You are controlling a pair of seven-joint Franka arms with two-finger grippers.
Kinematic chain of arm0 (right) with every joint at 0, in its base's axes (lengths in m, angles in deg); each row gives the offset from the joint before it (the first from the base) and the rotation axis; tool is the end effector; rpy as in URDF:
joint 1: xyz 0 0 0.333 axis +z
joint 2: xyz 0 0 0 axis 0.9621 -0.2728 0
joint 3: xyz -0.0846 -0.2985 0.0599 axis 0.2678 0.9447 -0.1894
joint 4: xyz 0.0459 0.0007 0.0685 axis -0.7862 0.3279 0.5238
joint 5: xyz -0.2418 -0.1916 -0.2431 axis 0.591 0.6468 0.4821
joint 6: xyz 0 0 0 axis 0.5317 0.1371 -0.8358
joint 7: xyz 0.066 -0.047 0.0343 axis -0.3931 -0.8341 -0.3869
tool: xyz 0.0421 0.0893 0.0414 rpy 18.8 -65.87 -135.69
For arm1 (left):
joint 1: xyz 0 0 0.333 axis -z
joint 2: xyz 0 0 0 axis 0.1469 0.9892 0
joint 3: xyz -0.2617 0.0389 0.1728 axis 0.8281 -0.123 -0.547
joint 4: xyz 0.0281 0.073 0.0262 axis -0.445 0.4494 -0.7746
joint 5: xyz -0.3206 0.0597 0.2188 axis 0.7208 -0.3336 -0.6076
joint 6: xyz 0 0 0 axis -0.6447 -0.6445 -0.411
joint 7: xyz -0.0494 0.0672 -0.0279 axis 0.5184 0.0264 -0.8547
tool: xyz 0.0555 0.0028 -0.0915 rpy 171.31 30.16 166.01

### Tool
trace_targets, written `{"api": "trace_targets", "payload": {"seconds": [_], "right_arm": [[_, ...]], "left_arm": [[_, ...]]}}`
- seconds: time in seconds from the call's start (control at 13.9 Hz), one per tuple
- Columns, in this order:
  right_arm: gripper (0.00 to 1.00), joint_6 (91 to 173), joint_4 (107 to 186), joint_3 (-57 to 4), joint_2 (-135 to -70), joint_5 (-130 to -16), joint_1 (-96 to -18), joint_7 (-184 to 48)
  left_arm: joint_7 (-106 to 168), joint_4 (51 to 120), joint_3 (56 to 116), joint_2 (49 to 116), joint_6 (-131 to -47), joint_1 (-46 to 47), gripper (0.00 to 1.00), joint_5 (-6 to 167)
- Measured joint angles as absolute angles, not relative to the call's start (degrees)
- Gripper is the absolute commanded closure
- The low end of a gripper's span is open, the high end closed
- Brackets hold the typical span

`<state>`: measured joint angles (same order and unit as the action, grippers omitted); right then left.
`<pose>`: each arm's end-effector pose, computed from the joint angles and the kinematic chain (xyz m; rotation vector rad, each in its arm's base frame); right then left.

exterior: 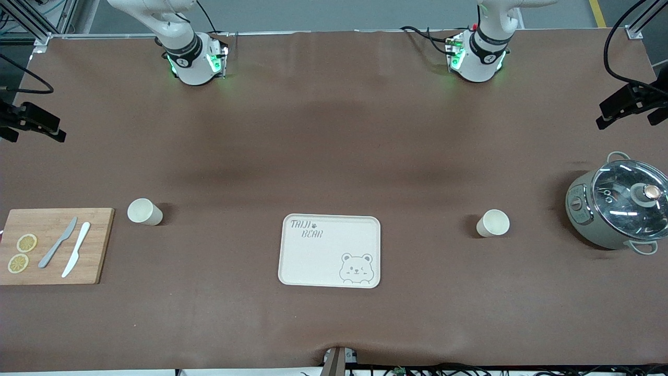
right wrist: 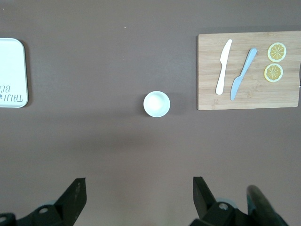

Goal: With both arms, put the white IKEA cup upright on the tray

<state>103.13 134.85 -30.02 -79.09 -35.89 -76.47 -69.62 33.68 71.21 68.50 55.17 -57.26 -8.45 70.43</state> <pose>0.5471 -0.0432 0.6393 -3.1389 0.0249 0.0272 0.5362 -0.0050 0.6718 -3.1204 -0.0938 -0.0437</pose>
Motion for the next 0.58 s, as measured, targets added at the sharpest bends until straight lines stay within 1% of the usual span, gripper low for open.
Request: {"api": "trace_targets", "payload": {"seconds": [0.22, 0.58], "right_arm": [[0.00, 103.1, 134.8, -30.0, -79.1, -35.9, -76.5, -69.6], [0.00, 103.1, 134.8, -30.0, -79.1, -35.9, -76.5, -69.6]], "left_arm": [[33.7, 71.2, 68.5, 54.8, -55.3, -8.6, 0.00, 70.4], [33.7, 71.4, 68.1, 54.6, -54.9, -8.8, 0.00, 70.4]]}}
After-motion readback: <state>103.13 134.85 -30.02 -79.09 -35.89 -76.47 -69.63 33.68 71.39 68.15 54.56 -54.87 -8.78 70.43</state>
